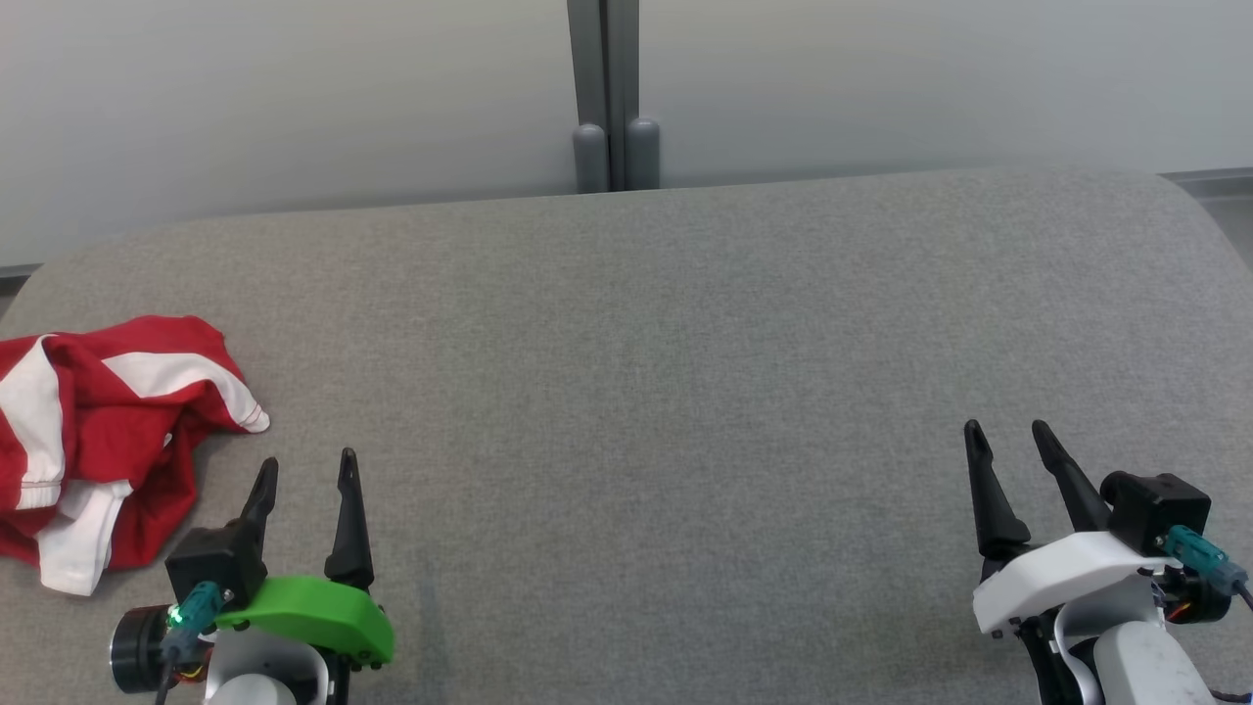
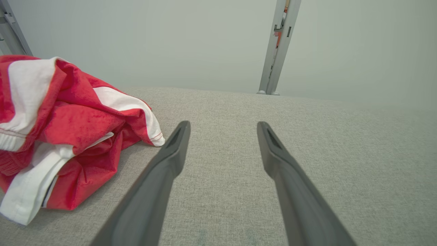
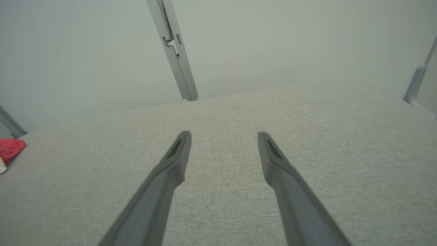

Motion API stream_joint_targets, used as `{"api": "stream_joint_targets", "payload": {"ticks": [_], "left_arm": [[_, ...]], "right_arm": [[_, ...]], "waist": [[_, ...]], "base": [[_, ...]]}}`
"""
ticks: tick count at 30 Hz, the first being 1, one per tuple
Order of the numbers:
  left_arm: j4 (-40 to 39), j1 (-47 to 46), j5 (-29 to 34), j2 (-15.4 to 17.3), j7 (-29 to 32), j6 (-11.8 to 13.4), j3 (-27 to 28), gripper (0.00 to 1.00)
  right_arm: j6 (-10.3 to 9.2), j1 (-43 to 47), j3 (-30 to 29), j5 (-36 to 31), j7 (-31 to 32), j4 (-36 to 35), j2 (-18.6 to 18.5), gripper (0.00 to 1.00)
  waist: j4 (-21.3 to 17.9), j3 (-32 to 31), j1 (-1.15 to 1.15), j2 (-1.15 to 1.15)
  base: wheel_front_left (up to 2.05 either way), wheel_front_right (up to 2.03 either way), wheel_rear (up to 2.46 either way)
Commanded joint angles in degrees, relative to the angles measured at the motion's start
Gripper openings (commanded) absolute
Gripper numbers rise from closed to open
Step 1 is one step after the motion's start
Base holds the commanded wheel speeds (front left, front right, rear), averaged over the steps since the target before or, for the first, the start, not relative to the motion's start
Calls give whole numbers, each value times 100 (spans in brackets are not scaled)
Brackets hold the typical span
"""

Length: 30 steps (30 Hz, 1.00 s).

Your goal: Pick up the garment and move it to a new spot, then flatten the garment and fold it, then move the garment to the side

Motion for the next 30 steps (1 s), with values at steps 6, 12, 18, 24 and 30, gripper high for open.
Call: {"api": "stream_joint_targets", "payload": {"ticks": [6,12,18,24,30], "left_arm": [[72,72,322,-62,-109,-9,25,100],[137,166,581,-190,-183,-44,132,100],[190,190,833,-285,-247,-80,286,100],[332,211,1062,-371,-317,-125,489,100],[493,317,1313,-447,-377,-122,746,100]], "right_arm": [[3,40,-87,-367,-114,97,-34,100],[3,138,-146,-576,-183,163,-35,100],[3,119,56,-809,-250,128,-37,100],[3,25,315,-1011,-321,169,-41,100],[2,-13,594,-1301,-380,246,-44,100]], "waist": [[38,18,0,0],[131,65,0,0],[491,154,0,0],[1172,252,0,0],[1971,304,0,0]], "base": [[0,0,0],[0,0,0],[0,0,0],[0,0,0],[0,0,0]]}}
